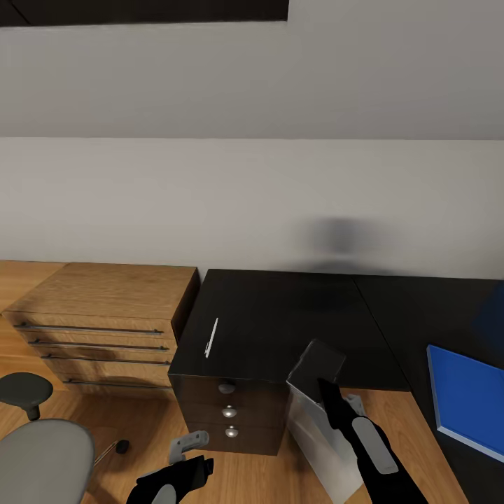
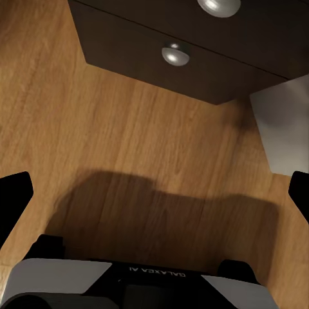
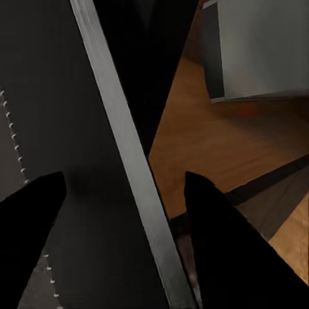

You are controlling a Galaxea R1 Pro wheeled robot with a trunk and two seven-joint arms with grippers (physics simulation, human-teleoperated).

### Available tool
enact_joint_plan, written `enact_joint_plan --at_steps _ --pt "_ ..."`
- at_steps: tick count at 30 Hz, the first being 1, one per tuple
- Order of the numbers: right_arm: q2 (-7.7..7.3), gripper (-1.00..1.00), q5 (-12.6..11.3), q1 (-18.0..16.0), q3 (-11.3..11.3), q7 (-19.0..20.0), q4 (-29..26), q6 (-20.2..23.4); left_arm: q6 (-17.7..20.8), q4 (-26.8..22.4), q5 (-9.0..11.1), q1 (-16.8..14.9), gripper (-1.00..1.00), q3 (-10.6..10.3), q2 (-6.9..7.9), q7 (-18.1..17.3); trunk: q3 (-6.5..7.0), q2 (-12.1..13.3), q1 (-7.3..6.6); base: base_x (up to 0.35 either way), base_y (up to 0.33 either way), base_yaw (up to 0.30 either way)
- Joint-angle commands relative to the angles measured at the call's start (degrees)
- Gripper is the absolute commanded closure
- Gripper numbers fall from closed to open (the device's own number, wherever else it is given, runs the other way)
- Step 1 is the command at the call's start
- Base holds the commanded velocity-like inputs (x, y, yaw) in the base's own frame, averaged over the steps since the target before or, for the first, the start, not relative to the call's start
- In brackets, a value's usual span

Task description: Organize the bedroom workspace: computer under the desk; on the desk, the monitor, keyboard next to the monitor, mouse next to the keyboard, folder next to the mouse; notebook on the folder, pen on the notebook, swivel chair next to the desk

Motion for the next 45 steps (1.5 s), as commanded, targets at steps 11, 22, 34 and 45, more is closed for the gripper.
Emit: enact_joint_plan --at_steps 11,22,34,45 --pt "-0.02 1.00 -0.4 0.0 -0.3 -0.3 -0.2 0.3 0.0 0.0 0.7 -0.1 -1.00 -0.2 0.07 0.4 -0.06 0.0 0.01 0.000 0.000 0.000" --pt "0.06 1.00 -0.2 0.0 -0.3 3.7 -0.5 -0.1 0.0 2.1 0.4 -0.1 -1.00 -0.1 0.07 0.3 1.55 3.6 -1.97 0.000 0.000 0.000" --pt "0.14 1.00 0.0 0.0 -0.3 5.6 -1.6 -0.3 0.0 2.2 0.5 -0.1 -1.00 -0.3 -0.02 0.5 3.71 8.4 -4.61 0.000 0.000 0.000" --pt "0.10 1.00 -1.1 0.8 -2.8 3.8 -12.5 -8.3 -0.4 3.0 0.1 -0.1 -1.00 -0.3 -0.10 0.6 5.68 12.8 -7.02 0.000 0.000 0.000"
